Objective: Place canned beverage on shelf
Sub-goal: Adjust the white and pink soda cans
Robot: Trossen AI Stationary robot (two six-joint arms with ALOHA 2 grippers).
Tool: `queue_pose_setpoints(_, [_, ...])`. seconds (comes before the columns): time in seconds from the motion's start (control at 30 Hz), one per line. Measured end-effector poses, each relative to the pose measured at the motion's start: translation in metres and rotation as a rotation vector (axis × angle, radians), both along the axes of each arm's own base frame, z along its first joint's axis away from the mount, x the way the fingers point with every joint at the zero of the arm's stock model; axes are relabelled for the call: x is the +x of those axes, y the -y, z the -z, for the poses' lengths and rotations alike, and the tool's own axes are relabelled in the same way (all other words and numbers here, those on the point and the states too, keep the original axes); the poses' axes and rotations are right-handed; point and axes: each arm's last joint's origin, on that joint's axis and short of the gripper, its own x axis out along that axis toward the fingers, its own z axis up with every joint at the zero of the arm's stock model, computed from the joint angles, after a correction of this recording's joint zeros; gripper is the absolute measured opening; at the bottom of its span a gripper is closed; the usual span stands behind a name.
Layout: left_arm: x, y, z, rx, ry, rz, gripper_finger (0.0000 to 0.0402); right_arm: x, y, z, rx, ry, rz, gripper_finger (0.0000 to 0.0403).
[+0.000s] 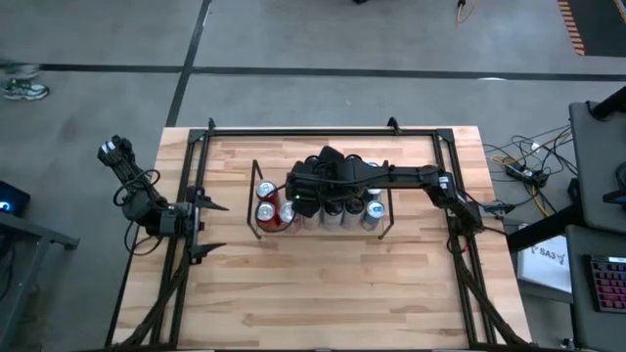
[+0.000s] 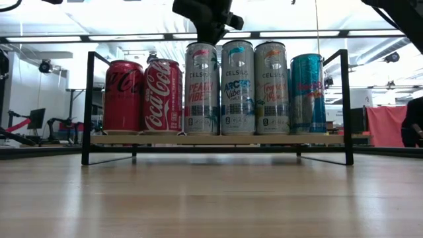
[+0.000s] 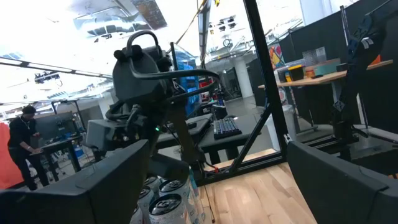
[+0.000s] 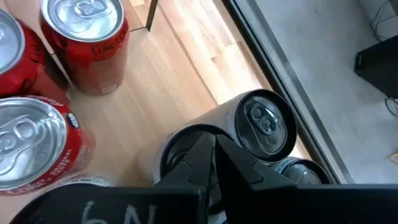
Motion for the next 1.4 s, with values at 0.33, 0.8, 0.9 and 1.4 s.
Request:
queue_pose_setpoints(0.33, [0.000, 0.000, 0.000, 0.004, 0.000, -0.001, 0.0361, 0.002, -0.001, 0.012, 0.032, -0.020, -0.001, 0.0013])
queue_pose_setpoints(0.8, [0.000, 0.000, 0.000, 0.004, 0.000, -0.002, 0.0361, 0.002, -0.013, 0.011, 0.067, -0.005, -0.025, 0.0013])
queue_pose_setpoints(0.9, [0.000, 0.000, 0.000, 0.004, 0.001, -0.002, 0.0361, 0.002, -0.013, 0.011, 0.062, -0.004, -0.022, 0.0013])
queue_pose_setpoints(1.4, [0.000, 0.000, 0.000, 0.006, 0.001, -0.003, 0.0361, -0.001, 0.021, -0.005, -0.021, 0.044, 0.005, 0.0013])
